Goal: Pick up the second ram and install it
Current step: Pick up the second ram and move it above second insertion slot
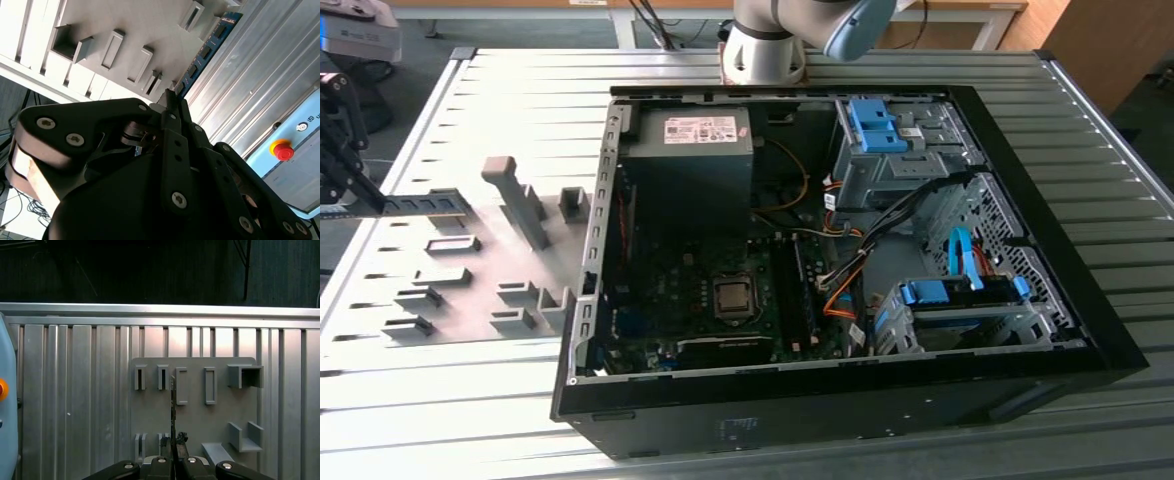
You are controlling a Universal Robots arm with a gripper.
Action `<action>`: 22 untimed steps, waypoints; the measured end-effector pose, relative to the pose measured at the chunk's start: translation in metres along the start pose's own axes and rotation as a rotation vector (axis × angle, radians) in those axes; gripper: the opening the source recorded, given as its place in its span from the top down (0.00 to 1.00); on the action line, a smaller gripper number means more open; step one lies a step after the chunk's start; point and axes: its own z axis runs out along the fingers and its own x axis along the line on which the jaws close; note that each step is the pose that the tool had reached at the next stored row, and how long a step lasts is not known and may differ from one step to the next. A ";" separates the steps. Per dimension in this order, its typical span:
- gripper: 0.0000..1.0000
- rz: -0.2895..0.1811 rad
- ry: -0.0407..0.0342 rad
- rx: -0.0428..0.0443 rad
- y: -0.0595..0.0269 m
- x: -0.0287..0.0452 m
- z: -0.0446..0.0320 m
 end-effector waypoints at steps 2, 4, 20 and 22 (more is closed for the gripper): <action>0.86 0.000 0.0000 -0.0001 0.0000 0.0000 -0.0003; 0.86 0.000 0.0000 -0.0001 0.0000 0.0000 -0.0009; 0.86 0.000 0.0000 0.0000 0.0000 -0.0004 -0.0108; 0.86 0.000 0.0000 -0.0001 0.0000 -0.0005 -0.0135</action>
